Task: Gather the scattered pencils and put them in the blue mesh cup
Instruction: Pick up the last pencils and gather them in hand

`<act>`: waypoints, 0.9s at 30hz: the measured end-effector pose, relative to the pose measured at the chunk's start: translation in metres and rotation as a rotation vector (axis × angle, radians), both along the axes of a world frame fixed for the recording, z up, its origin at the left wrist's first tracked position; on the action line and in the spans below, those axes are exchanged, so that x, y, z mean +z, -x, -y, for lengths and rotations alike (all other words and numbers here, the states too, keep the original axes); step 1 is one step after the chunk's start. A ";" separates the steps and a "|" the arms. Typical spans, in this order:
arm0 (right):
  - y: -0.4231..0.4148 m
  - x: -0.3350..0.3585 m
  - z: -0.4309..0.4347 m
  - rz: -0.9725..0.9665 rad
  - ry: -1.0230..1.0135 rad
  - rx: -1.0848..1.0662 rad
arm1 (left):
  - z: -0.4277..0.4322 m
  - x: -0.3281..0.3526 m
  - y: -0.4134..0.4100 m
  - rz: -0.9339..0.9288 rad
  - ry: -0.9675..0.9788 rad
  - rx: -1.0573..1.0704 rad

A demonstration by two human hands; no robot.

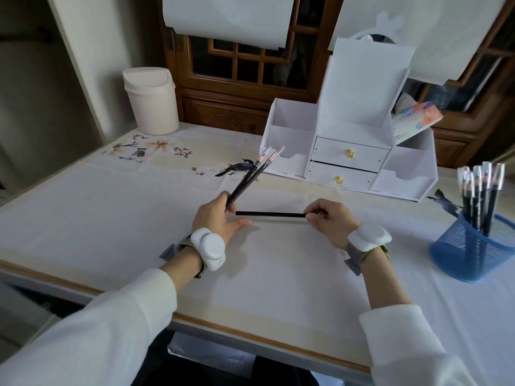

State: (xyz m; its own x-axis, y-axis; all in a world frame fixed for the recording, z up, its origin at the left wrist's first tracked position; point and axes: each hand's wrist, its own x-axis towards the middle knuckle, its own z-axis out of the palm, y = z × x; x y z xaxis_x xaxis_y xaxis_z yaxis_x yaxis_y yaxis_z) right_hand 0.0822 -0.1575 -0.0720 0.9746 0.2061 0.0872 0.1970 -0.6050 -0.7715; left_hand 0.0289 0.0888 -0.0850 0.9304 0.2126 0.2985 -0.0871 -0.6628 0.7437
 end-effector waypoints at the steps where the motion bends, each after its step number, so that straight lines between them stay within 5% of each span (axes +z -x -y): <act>1: 0.000 -0.001 -0.001 0.002 0.001 0.005 | 0.000 0.001 0.000 -0.022 -0.021 0.013; 7: 0.005 -0.003 -0.007 0.017 0.018 0.065 | 0.005 0.008 -0.001 -0.127 -0.179 -0.062; 17: 0.004 0.000 -0.008 0.003 -0.195 -0.053 | 0.002 -0.003 -0.004 -0.126 -0.036 -0.134; 21: -0.002 0.002 0.025 0.034 0.300 -0.321 | 0.001 -0.004 -0.004 -0.113 0.023 -0.113; 27: 0.000 -0.003 0.043 -0.192 0.714 -0.188 | 0.000 -0.002 -0.004 -0.124 -0.006 -0.103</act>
State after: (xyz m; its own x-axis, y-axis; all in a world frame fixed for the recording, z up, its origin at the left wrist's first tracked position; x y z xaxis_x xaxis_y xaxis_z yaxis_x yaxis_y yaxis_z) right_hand 0.0819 -0.2008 -0.0753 0.9834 -0.0222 -0.1799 -0.0569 -0.9801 -0.1903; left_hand 0.0326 0.0890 -0.0873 0.9770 0.1132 0.1805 -0.0620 -0.6594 0.7492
